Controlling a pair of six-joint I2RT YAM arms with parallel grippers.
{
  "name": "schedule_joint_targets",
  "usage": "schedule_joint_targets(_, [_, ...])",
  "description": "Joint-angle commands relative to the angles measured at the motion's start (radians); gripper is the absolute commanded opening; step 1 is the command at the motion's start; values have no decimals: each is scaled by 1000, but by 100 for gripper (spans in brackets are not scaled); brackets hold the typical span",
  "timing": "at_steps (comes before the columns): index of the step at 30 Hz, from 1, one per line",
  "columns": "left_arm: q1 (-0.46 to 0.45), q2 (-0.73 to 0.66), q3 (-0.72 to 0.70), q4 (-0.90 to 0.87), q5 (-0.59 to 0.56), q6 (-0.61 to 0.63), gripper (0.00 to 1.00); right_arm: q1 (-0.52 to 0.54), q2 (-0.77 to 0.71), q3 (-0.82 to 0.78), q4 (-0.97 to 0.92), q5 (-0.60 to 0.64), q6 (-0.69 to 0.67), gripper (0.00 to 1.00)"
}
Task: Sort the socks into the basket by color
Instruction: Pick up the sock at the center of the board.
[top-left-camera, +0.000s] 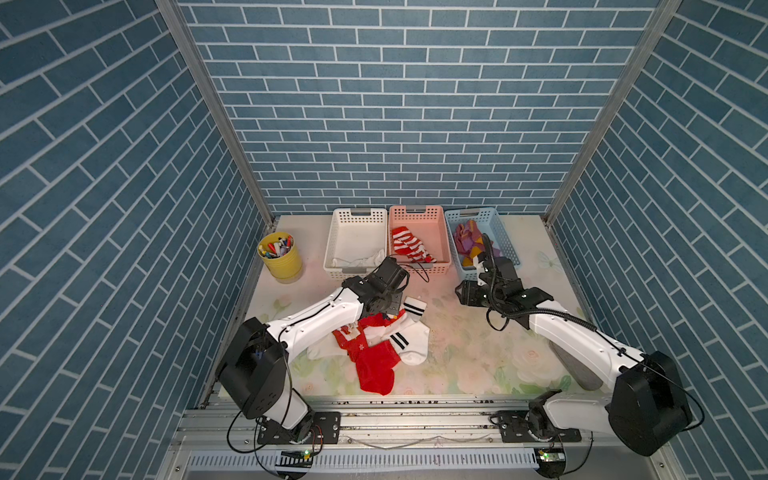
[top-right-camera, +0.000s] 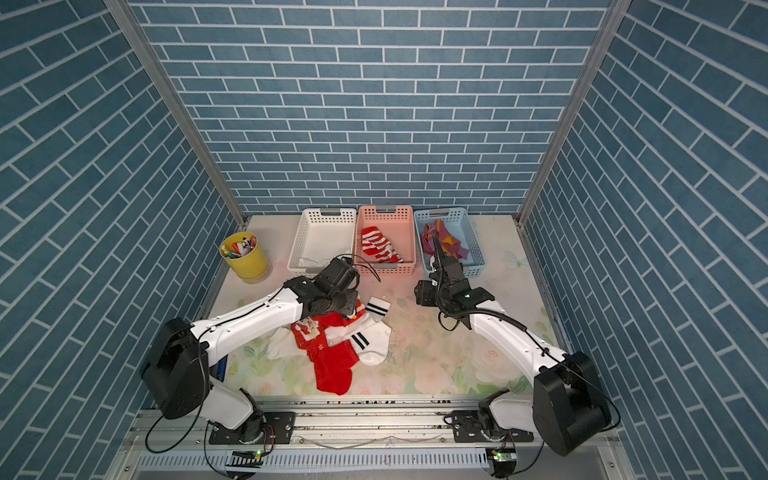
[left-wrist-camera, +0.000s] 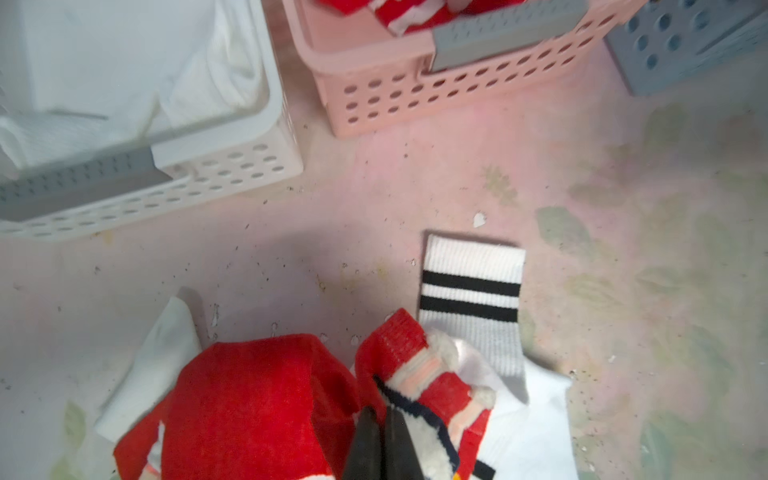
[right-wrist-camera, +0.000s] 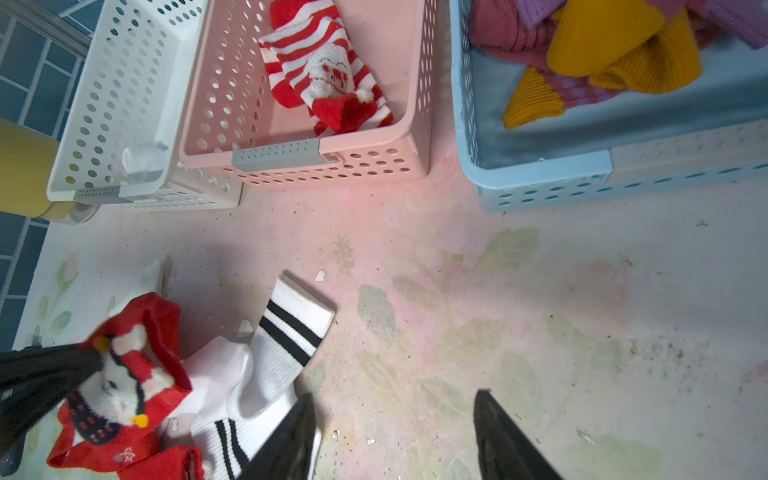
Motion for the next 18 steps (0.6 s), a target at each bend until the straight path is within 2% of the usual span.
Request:
schedule_joint_targets(1, [4, -22, 53, -62, 18, 36, 0, 7, -23, -15, 9, 15, 39, 61])
schedule_joint_targets(6, [5, -16, 144, -78, 31, 74, 0, 7, -31, -19, 15, 18, 44, 61])
schedule_joint_targets(18, [15, 107, 470, -153, 49, 179, 0, 7, -111, -68, 4, 41, 50, 61])
